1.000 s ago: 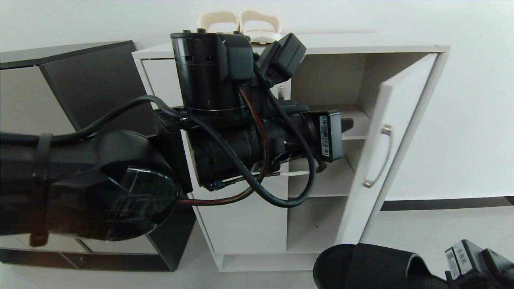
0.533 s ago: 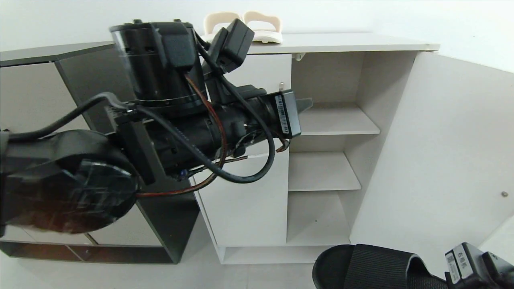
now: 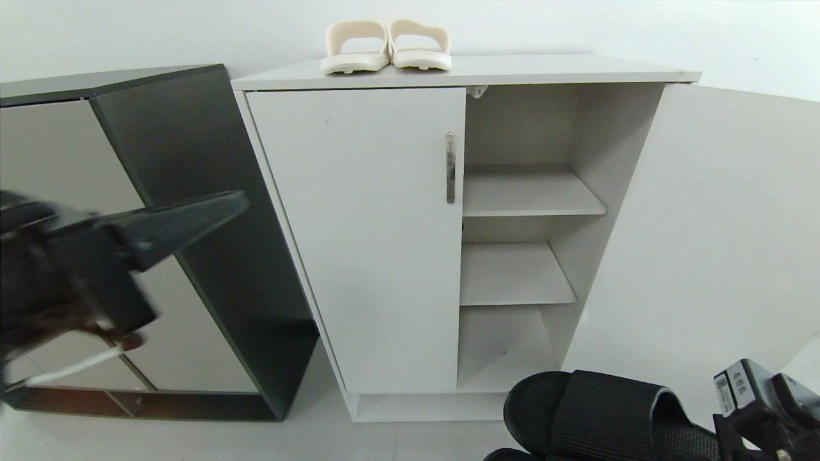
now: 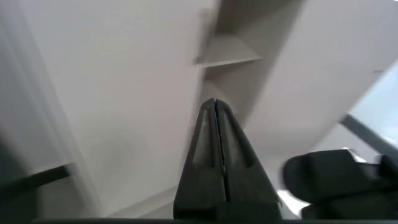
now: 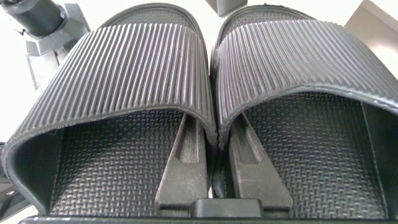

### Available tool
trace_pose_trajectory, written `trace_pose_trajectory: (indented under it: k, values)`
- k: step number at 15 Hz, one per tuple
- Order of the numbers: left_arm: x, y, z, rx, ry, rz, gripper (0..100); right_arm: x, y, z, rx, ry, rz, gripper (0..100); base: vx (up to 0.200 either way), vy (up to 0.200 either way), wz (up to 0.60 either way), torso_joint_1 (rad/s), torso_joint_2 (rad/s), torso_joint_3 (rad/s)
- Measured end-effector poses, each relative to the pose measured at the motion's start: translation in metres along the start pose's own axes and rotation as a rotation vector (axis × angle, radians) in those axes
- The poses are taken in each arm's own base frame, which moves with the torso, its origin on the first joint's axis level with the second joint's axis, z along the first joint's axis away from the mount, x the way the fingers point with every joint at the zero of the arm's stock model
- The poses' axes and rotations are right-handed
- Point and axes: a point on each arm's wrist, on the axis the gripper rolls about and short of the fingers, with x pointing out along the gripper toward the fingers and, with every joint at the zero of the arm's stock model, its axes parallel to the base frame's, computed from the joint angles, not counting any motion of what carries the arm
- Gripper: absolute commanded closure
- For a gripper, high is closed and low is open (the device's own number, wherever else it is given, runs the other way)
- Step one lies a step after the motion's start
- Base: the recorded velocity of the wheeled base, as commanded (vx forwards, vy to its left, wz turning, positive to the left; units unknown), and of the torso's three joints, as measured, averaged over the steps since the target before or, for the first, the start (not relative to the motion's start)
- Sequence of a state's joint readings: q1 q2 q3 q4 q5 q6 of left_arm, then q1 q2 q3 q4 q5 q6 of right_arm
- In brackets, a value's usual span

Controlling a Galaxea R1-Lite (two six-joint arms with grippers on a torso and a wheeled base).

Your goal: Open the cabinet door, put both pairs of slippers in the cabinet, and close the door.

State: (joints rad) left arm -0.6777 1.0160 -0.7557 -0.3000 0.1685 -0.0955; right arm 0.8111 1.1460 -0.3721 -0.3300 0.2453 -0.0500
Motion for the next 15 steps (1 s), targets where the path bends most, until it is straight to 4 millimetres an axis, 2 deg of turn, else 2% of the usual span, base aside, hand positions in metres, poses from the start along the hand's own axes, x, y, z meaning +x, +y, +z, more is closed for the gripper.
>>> trace_pose_trajectory:
  k: [2, 4, 5, 6, 8, 10, 13, 15]
  values:
    - [-0.060, 0.023, -0.021, 0.054, -0.012, 0.184, 100, -0.001, -0.001, 0.001, 0.000, -0.004, -0.022, 100, 0.000, 0.000, 0.00, 0.000, 0.00, 0.000]
    - [-0.102, 0.034, -0.054, 0.085, -0.008, 0.376, 100, -0.001, -0.001, 0.002, -0.003, -0.008, -0.022, 100, 0.000, 0.000, 0.00, 0.000, 0.00, 0.000]
    - [-0.120, 0.036, -0.079, 0.097, 0.000, 0.486, 100, -0.001, -0.001, 0.002, -0.003, -0.008, -0.023, 100, 0.000, 0.000, 0.00, 0.000, 0.00, 0.000]
    - [-0.131, 0.036, -0.099, 0.103, 0.014, 0.550, 100, -0.001, 0.000, 0.002, -0.004, -0.009, -0.023, 100, 0.000, 0.000, 0.00, 0.000, 0.00, 0.000]
    - [-0.146, 0.037, -0.139, 0.109, 0.031, 0.643, 100, -0.002, -0.001, 0.002, -0.004, -0.012, -0.026, 100, 0.000, 0.000, 0.00, 0.000, 0.00, 0.000]
    - [-0.152, 0.037, -0.164, 0.109, 0.044, 0.690, 100, -0.002, 0.000, 0.002, -0.005, -0.013, -0.022, 100, 0.000, 0.000, 0.00, 0.000, 0.00, 0.000]
    - [-0.156, 0.037, -0.190, 0.102, 0.055, 0.704, 100, -0.002, 0.000, 0.002, -0.005, -0.013, -0.021, 100, 0.000, 0.000, 0.00, 0.000, 0.00, 0.000]
    - [-0.155, 0.035, -0.195, 0.101, 0.052, 0.618, 100, -0.002, 0.000, 0.002, -0.005, -0.013, -0.022, 100, 0.000, 0.000, 0.00, 0.000, 0.00, 0.000]
